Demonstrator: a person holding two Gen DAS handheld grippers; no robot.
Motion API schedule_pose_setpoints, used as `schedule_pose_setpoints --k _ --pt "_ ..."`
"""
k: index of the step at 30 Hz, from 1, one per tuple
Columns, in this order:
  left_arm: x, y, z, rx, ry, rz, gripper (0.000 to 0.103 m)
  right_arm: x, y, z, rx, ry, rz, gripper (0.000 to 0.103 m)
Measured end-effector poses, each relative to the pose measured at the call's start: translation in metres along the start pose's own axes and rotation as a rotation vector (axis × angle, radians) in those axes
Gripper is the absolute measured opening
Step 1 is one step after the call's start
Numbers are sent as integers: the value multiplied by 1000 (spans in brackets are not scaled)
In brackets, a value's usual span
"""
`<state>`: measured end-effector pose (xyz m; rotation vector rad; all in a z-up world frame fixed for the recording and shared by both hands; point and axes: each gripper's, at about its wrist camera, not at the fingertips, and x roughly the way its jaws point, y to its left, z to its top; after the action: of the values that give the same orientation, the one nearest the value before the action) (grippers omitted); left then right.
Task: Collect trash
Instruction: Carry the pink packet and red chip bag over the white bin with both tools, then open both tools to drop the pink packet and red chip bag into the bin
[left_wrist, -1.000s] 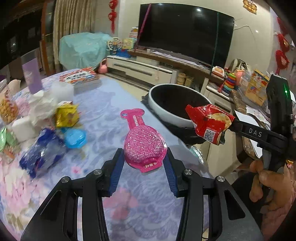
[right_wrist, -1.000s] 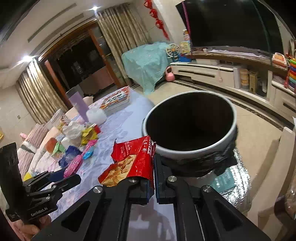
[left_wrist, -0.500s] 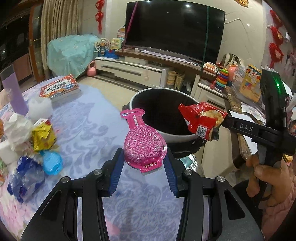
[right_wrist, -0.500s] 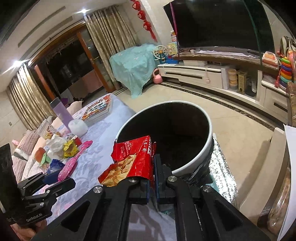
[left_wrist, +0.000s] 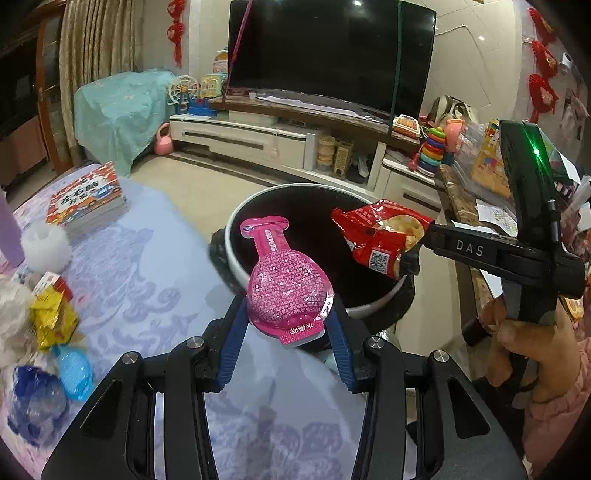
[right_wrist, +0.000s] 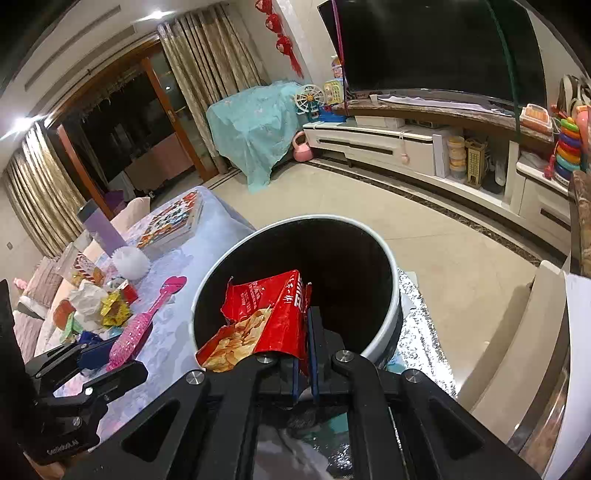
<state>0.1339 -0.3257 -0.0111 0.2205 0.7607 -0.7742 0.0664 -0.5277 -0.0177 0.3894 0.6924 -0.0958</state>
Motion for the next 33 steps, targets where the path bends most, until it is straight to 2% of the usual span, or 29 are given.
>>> schedule_pose_setpoints --k 15,18,20,21,22,23,27,30,33 --pt "40 -3 26 3 65 -38 44 30 -12 25 -34 66 -43 8" --pt "46 -2 26 2 92 -48 48 36 -12 26 -43 86 -70 11" --pt "48 -1 24 -4 102 -43 63 38 -14 27 -41 94 -72 20" --pt "47 -1 23 -8 98 -42 65 37 -15 28 -40 96 -69 28" --pt "46 -1 23 -9 96 -39 65 37 -15 28 -41 94 -69 45" --pt "45 0 23 -11 95 -36 65 36 -15 28 -44 89 -67 54" --pt "36 5 17 -31 87 -36 67 31 -15 28 -49 78 -67 54" --pt "28 11 7 -60 86 -30 75 26 -12 25 -61 74 -79 57" --pt "22 19 -1 -92 91 -36 76 25 -6 22 -91 79 -118 78"
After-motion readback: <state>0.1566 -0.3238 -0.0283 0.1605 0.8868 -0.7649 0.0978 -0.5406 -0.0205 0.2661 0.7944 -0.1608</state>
